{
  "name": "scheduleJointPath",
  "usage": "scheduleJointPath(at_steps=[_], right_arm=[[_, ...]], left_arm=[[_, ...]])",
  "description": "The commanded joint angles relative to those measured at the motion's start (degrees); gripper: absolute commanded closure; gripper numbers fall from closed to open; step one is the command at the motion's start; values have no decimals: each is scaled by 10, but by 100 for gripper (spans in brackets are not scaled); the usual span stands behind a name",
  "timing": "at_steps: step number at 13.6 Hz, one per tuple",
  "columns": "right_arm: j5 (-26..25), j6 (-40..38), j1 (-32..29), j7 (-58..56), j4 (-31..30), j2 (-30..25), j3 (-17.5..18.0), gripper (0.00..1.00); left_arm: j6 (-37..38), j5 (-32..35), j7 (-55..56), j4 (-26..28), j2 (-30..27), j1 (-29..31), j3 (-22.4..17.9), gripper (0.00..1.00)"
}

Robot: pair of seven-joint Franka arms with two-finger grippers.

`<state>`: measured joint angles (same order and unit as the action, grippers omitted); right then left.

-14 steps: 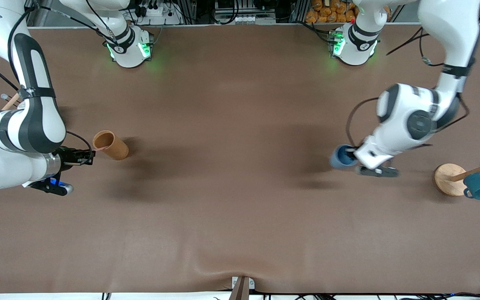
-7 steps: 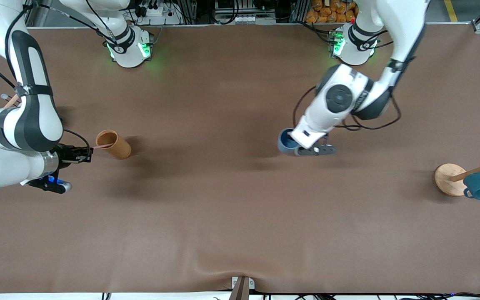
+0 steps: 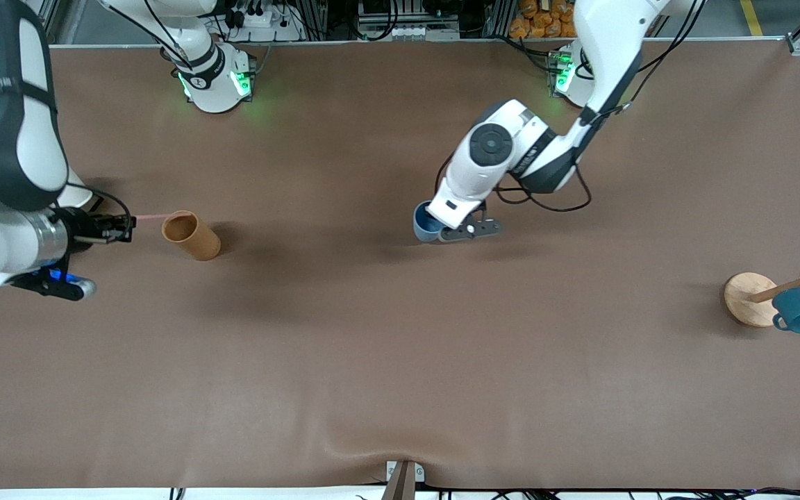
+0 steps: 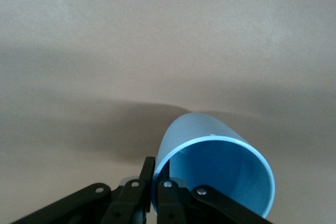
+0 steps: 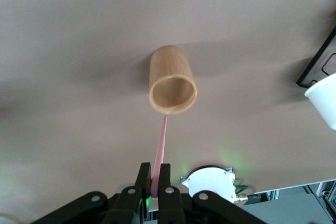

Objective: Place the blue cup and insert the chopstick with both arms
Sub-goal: 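Lift the chopstick with the right gripper while the left gripper carries the cup inward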

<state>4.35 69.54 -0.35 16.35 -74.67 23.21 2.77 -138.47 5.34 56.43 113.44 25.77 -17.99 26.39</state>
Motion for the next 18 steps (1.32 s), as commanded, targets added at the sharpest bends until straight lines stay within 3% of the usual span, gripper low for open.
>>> scheduleJointPath(at_steps=[1, 4, 5, 7, 8, 10, 12, 16, 18], right_arm=[[-3, -31, 24, 17, 64, -6, 0, 100], [-4, -34, 43, 17, 106, -12, 0, 100], [-4, -33, 52, 27, 117, -12, 0, 100], [-1, -28, 75, 94, 130, -12, 1, 100], [-1, -25, 87, 119, 131, -12, 2, 100], [3, -8, 98, 150, 131, -11, 8, 100], [6, 12, 98, 218, 131, -10, 40, 100], [65, 101, 105, 399, 124, -3, 94, 100], [74, 131, 130, 448, 111, -2, 99, 100]], left_arm=[[-4, 60, 89, -49, 44, -25, -5, 100], [-4, 88, 141, -77, 70, -47, -6, 100], [-4, 91, 142, -77, 72, -47, -6, 94], [-4, 92, 142, -80, 72, -43, -6, 38], [-1, 92, 142, -81, 69, -42, -6, 0], [9, 92, 142, -82, 58, -38, -6, 0], [46, 93, 135, -94, 30, -21, -6, 0], [189, 91, 133, -187, 6, -14, -6, 0], [224, 92, 132, -218, -3, 3, -4, 0]])
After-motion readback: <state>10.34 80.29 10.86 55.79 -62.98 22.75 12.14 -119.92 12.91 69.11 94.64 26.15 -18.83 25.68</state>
